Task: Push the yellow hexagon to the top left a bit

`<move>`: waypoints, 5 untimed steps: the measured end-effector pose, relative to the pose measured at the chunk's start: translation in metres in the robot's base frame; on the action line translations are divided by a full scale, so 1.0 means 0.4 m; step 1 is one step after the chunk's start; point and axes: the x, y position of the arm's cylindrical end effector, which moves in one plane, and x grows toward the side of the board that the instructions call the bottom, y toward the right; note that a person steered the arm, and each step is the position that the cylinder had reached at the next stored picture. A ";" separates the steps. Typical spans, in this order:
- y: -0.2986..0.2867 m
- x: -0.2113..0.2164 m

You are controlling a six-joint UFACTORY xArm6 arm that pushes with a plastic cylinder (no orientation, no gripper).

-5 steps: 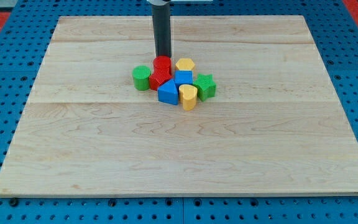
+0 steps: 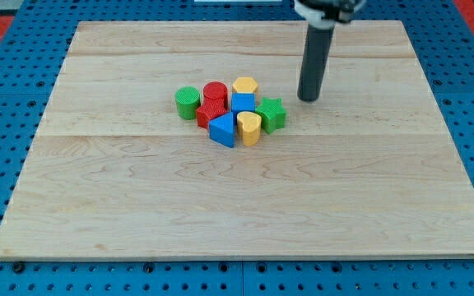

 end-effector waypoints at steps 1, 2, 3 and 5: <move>-0.130 0.000; -0.183 -0.008; -0.191 -0.028; -0.299 -0.056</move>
